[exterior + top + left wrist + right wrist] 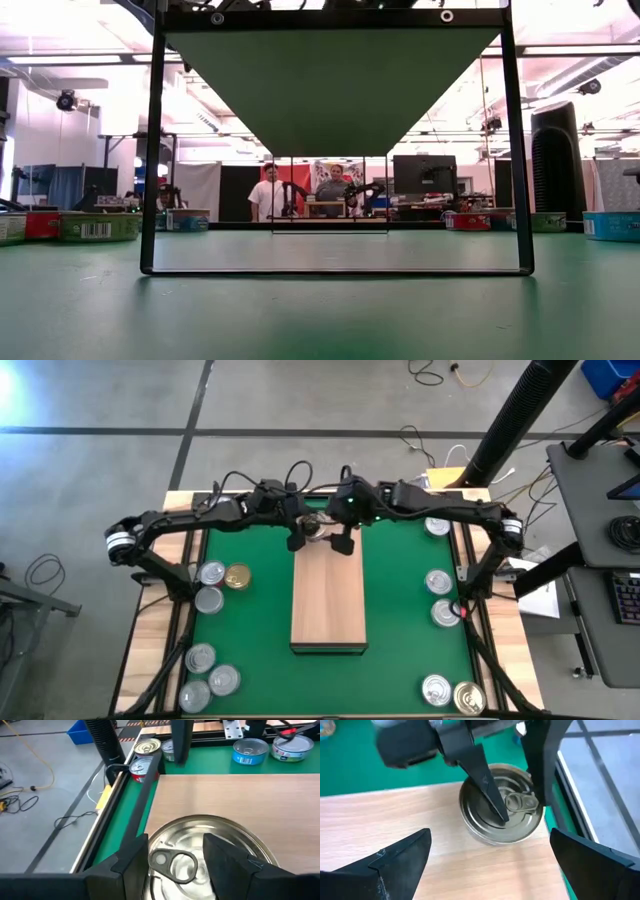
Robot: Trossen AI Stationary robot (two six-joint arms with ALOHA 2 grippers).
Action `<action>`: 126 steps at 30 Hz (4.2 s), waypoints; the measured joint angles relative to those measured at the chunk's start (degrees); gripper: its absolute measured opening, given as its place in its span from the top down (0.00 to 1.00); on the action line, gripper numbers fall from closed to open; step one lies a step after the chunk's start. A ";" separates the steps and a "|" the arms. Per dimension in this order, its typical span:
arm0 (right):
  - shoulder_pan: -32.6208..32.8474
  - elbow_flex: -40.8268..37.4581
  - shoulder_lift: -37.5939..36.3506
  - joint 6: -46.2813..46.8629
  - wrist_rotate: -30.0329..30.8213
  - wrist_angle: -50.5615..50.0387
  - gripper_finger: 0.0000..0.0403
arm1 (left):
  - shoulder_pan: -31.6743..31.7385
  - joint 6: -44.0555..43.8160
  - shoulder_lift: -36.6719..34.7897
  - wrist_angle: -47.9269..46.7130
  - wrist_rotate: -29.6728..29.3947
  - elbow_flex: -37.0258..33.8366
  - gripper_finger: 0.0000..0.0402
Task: Stack canned seafood by type on shelf
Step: Put the blue pink tuna can on the shelf, then stack the blue pink tuna can on top of the other blue pink tuna can on the shelf
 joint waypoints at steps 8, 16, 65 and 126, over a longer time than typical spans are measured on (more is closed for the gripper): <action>1.22 0.00 -4.41 -0.01 -1.18 -8.69 0.01 | -1.00 0.13 -3.68 -2.26 -0.39 3.37 0.56; 2.97 -1.47 -8.17 10.42 5.99 -30.54 0.01 | -8.08 -1.28 -12.20 -4.59 3.23 1.58 0.56; 36.87 -35.09 -21.53 53.13 17.07 -15.70 0.01 | 19.90 -26.18 -21.42 -50.72 -13.35 -1.99 0.70; 8.85 -35.54 -29.20 22.06 19.08 -12.78 0.01 | 30.06 -13.12 25.97 -54.18 -9.83 27.60 1.00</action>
